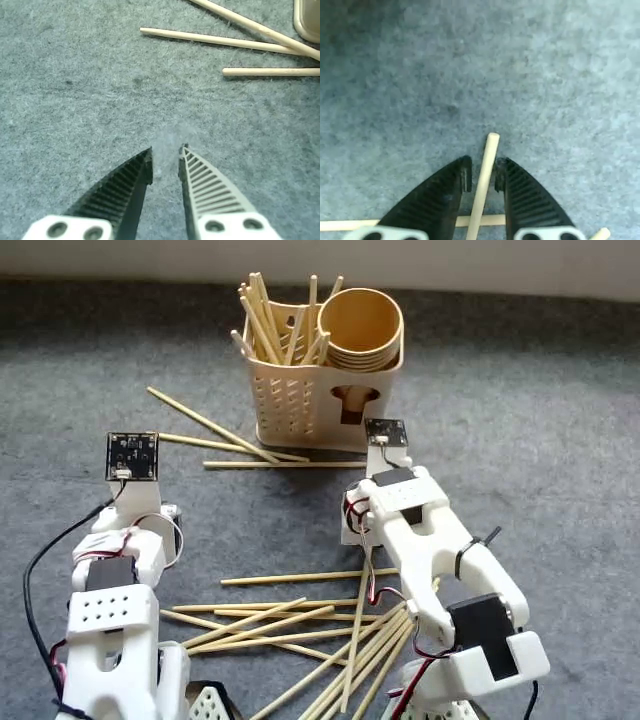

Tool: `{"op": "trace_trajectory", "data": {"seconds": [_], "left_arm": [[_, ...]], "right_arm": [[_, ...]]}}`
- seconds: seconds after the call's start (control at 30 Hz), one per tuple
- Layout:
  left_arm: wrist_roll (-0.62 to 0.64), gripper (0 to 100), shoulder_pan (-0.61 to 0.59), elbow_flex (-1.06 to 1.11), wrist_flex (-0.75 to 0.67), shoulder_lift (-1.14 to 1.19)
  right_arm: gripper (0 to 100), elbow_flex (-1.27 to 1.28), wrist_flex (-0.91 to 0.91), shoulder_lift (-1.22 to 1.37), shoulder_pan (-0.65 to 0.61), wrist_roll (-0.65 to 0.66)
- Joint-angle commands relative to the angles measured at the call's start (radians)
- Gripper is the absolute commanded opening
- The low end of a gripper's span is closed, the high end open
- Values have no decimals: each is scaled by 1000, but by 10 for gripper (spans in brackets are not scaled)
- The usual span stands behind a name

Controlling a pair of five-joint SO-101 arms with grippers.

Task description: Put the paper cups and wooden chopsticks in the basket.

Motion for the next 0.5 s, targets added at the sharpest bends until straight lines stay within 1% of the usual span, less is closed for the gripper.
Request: {"op": "trace_trajectory", "data": {"seconds": [0.0,0.3,0.47], "left_arm": [[-5,102,-10,-5,-21,-18],[-5,102,-8,-5,-21,-18],[-5,102,-8,-5,-21,-18]], "right_arm": [[70,-4,-21,2,7,-11],[70,-4,-16,-4,7,-11],[61,-13,54,-4,7,-11]]}}
